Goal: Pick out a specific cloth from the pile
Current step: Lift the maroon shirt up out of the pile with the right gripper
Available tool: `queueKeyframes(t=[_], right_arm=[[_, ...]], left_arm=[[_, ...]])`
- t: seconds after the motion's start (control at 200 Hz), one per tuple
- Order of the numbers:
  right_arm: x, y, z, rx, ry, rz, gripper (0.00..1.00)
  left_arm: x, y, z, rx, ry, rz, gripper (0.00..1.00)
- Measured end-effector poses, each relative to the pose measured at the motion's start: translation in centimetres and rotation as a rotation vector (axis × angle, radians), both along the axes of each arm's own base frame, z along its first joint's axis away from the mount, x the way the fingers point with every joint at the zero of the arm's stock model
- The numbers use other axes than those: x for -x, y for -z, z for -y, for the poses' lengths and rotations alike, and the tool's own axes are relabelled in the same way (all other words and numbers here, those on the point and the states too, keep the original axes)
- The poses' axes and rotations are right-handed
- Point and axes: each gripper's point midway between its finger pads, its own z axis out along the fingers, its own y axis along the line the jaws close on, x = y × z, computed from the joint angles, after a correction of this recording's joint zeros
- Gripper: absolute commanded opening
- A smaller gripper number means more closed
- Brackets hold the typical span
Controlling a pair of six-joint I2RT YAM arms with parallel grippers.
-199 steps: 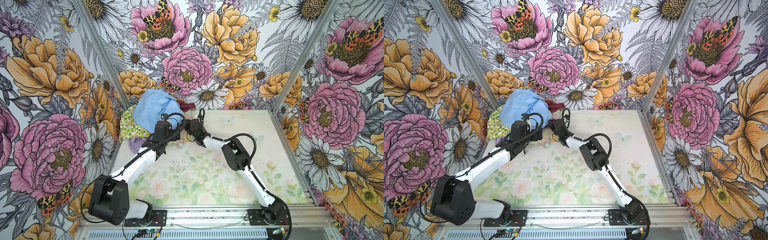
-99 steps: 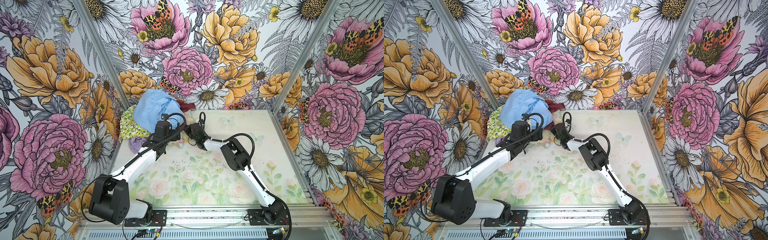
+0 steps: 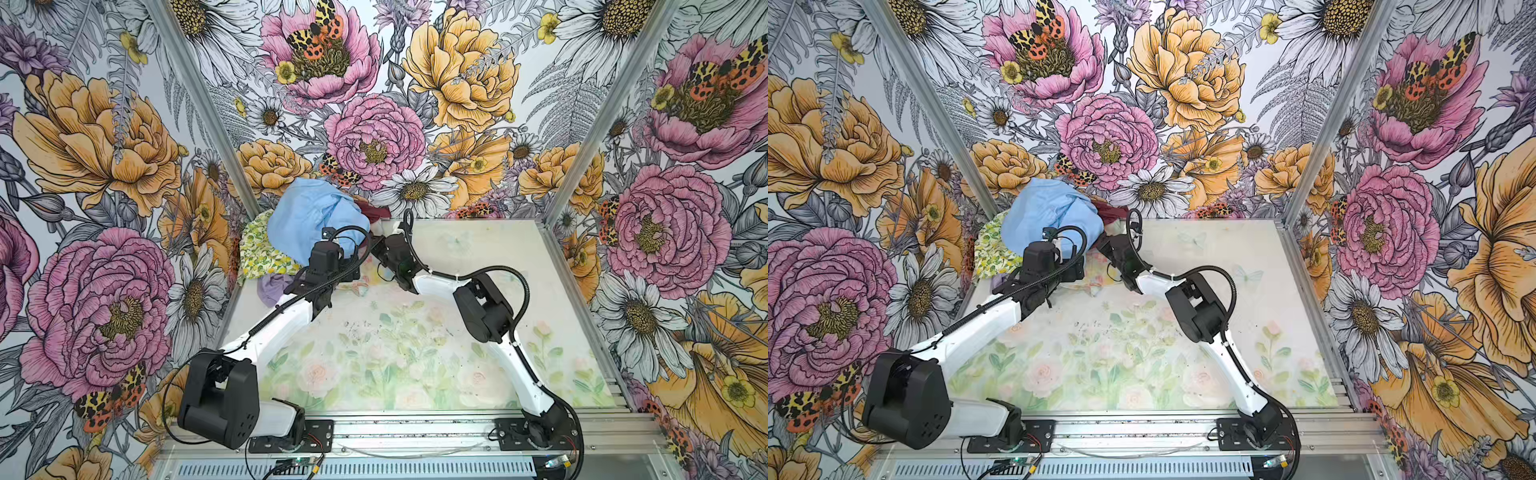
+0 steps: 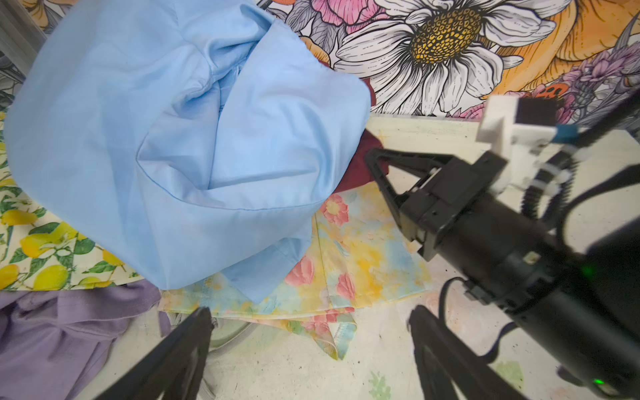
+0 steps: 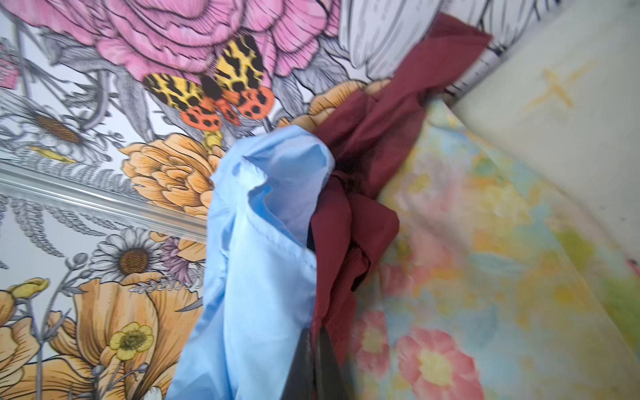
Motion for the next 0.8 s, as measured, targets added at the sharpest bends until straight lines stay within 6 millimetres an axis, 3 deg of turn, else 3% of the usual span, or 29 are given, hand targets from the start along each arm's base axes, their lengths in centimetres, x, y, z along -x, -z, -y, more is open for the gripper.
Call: queueKeyframes(t=[0.27,0.42,0.53,0.58,0.645,0.71,0.8], right_arm=[[-0.1,-14.2,-0.9,0.024,-0.052,0.251,0.00],[0.6,-24.3,-1.1,0.025,-0.071,0.432,0.00],[2.0,-31.4,0.3,-0.006,-0.056,0.573,0.00],[2.5,-33.3,1.1,-0.005,-0.044,0.616,0.00],[2.8,-34.3,1.8,0.014,-0.036,0.638,0.00],[2.7,-34.1,2.1,0.048,-0.034,0.633,0.00],[2.5,-32.4,2.1,0.117,-0.049,0.597,0.00]], left_arm=[[-0.2,-2.3,-4.2,0.003,-0.134,0.065,0.91],[-0.3,-3.5,-5.7,0.029,-0.182,0.104,0.91],[-0.3,-3.4,-6.0,0.033,-0.191,0.104,0.91],[-0.3,-3.4,-6.0,0.033,-0.191,0.104,0.91],[-0.3,-3.4,-5.9,0.034,-0.190,0.106,0.91],[-0.4,-3.2,-5.9,0.036,-0.187,0.108,0.91],[-0.3,-2.9,-5.7,0.040,-0.178,0.111,0.91]])
